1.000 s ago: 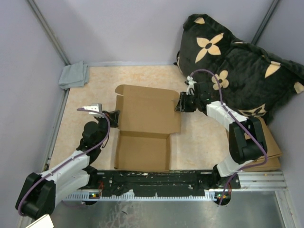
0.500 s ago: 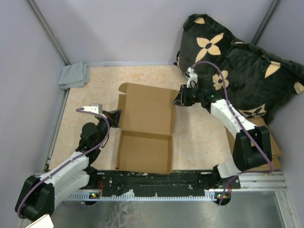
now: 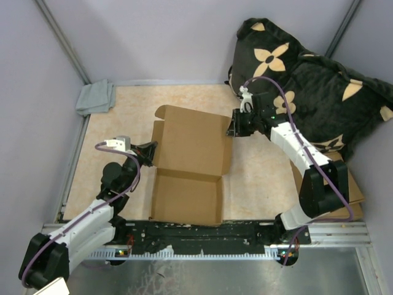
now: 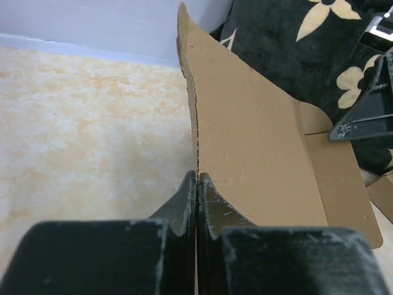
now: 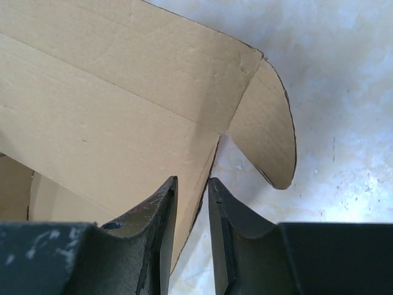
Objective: Fold the paper box
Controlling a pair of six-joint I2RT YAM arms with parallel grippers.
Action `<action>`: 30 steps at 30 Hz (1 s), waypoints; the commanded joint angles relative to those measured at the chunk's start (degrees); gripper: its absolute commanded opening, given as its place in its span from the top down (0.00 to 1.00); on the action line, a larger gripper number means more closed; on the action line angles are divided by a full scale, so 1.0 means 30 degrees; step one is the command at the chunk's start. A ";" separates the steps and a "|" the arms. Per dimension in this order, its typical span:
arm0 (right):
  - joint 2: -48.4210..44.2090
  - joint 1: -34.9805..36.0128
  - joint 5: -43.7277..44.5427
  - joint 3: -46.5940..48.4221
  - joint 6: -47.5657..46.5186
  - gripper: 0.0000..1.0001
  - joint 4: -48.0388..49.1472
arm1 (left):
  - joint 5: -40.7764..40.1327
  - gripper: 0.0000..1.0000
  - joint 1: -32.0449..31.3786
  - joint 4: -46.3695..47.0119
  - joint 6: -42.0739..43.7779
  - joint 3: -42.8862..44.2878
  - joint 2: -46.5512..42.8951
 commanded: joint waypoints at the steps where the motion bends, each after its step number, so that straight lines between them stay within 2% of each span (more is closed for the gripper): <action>1: 0.0237 0.0166 0.0259 0.1233 -0.0709 0.72 -0.1330 | 0.0827 1.00 -0.0161 0.1324 0.0421 -0.0293 -0.0474; 9: 0.1017 0.0517 -0.0248 0.1688 -0.1261 0.74 -0.2247 | 0.1213 1.00 -0.0227 0.2039 0.0605 -0.0671 -0.0711; 11: 0.1156 0.0639 -0.0108 0.1818 -0.1247 0.81 -0.2439 | 0.1141 1.00 -0.0232 0.1985 0.0646 -0.0667 -0.0706; 14: 0.1401 0.0739 0.0018 0.2163 -0.1162 0.99 -0.2780 | 0.0942 1.00 -0.0240 0.1808 0.0646 -0.0518 -0.0616; 18: 0.1525 0.1019 0.0562 0.2567 -0.1116 1.00 -0.3087 | 0.0723 1.00 -0.0274 0.1482 0.0688 -0.0222 -0.0366; 23: 0.1031 0.1499 0.3093 0.2986 -0.0839 1.00 -0.2675 | 0.0233 0.96 -0.0268 0.0771 0.0271 0.0380 -0.0171; 24: 0.0709 0.1614 0.3884 0.2952 -0.0813 1.00 -0.2323 | 0.0111 0.94 -0.0271 0.0387 0.0201 0.0663 -0.0144; 27: -0.0254 0.1909 0.5831 0.2414 -0.0978 1.00 -0.1004 | -0.0414 0.76 -0.0249 -0.1839 -0.0361 0.1936 -0.0078; 30: -0.1167 0.1924 0.6654 0.1559 -0.1250 1.00 0.0528 | -0.1684 0.50 -0.0275 -0.5662 -0.1728 0.4320 0.0375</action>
